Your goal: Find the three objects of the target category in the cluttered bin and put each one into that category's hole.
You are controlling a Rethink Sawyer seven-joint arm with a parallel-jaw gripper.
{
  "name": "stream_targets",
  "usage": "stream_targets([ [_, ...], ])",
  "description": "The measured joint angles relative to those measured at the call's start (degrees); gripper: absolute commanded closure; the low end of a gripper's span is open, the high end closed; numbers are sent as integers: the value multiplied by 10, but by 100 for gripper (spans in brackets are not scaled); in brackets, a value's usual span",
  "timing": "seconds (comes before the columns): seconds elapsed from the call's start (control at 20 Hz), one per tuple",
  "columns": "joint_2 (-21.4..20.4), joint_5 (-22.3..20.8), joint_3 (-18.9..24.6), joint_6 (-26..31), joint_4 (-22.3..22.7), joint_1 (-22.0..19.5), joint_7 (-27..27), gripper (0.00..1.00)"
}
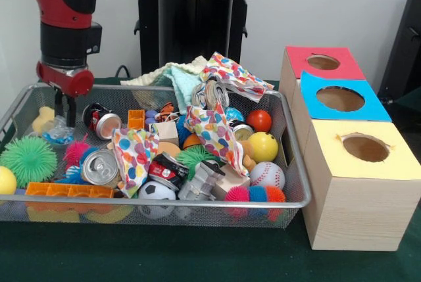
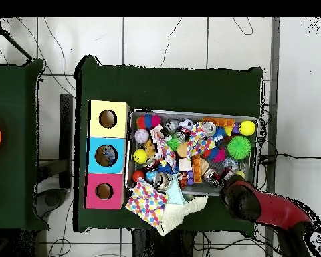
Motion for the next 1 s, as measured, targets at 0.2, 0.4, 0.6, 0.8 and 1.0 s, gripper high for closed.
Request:
stream_targets([
  [0.2, -17, 0, 3, 0, 14, -1, 0, 100],
  [0.4, -33, 0, 8, 0, 27, -1, 0, 100],
  [0.6, -47, 0, 16, 0, 34, -3, 0, 100],
  [0.8, -65, 4, 22, 0, 37, -4, 0, 100],
  [1.0, -81, 8, 27, 2, 44, -6, 0, 100],
])
